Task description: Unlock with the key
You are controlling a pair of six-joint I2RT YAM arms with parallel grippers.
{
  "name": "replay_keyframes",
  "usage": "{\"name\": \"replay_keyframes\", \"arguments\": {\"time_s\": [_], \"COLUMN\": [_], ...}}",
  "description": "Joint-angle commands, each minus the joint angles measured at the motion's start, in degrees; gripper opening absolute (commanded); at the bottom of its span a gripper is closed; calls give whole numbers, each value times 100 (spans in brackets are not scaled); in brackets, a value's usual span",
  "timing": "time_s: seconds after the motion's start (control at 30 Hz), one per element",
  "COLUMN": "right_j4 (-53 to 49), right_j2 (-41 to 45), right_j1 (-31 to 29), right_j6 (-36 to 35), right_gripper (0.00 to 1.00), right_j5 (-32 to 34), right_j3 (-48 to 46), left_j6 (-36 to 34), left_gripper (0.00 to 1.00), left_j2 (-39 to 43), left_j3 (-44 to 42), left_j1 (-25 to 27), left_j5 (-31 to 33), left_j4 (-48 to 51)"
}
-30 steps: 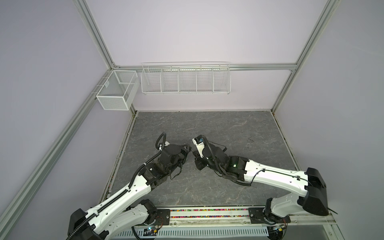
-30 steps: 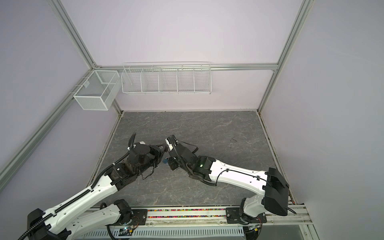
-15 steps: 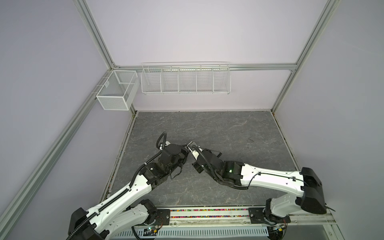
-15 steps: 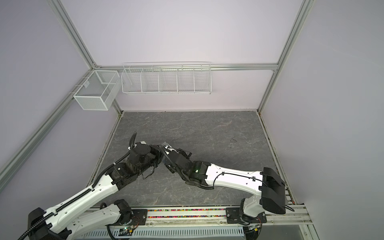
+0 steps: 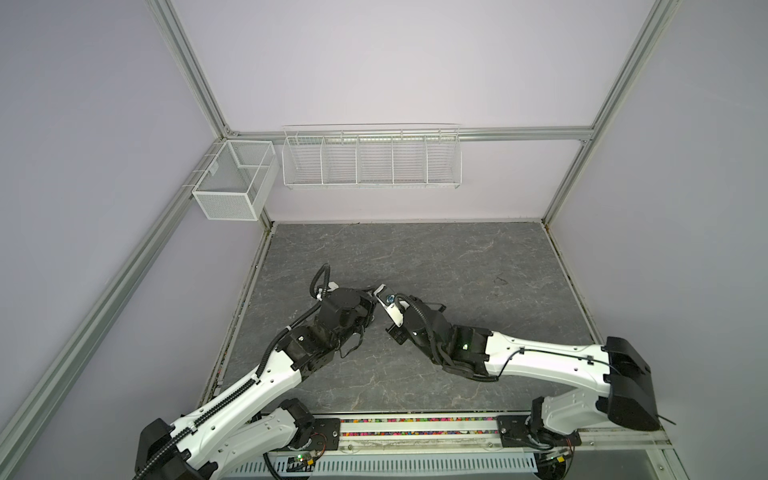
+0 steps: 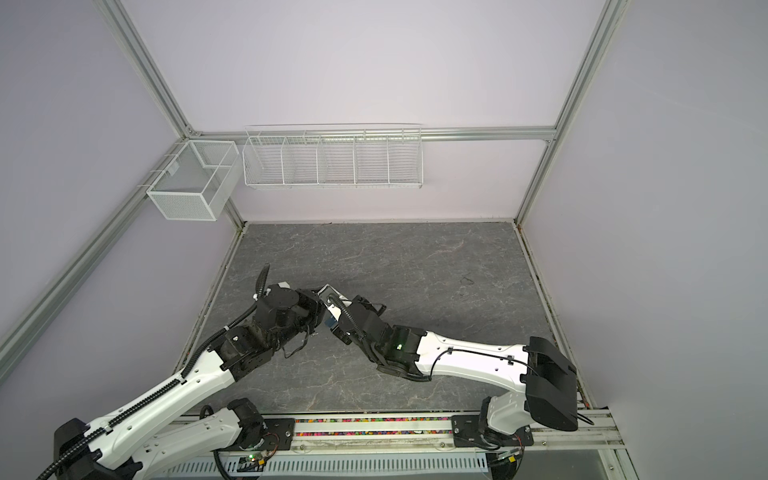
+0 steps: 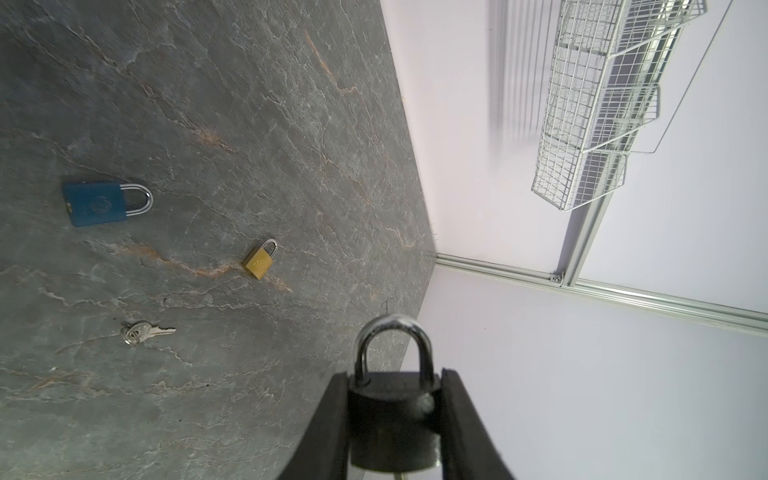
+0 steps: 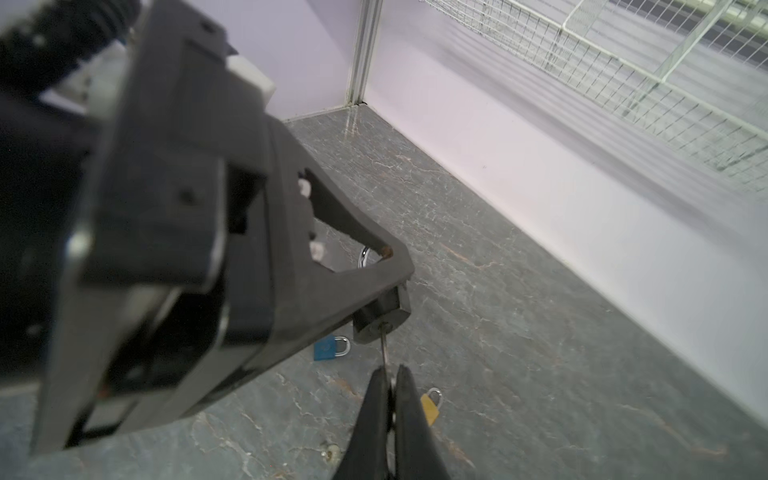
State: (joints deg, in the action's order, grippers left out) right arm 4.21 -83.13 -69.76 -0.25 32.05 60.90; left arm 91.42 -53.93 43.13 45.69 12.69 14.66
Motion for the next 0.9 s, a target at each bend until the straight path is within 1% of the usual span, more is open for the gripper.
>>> {"name": "replay_keyframes", "arguments": {"time_s": [0.0, 0.07, 0.13, 0.23, 0.43, 0.53, 0.63, 0.87], "right_j4": [571, 438, 437, 435, 323, 420, 796, 1419], "right_j2": [50, 50, 48, 95, 571, 717, 904, 1134], "right_j1": [161, 213, 174, 26, -56, -47, -22, 383], "right_j6": [1250, 1493, 1418, 1266, 1315, 1224, 1273, 1932], "right_gripper": [7, 7, 7, 7, 7, 7, 7, 7], "right_j5": [-1109, -1194, -1093, -746, -111, 40, -35, -560], "right_j3": [290, 308, 229, 74, -360, -552, -809, -1231], "left_j6": [29, 27, 75, 254, 447, 561, 668, 833], "left_gripper": [0, 0, 0, 0, 0, 0, 0, 0], "left_j2": [66, 86, 117, 221, 567, 680, 660, 414], "left_j3": [-30, -50, -101, -245, -341, -358, -395, -351], "left_j1": [212, 214, 212, 212, 209, 205, 205, 203], "left_j5": [-985, -974, -972, -839, -225, -4, 14, -112], "left_j4": [-605, -602, -654, -753, -394, -269, -345, -603]}}
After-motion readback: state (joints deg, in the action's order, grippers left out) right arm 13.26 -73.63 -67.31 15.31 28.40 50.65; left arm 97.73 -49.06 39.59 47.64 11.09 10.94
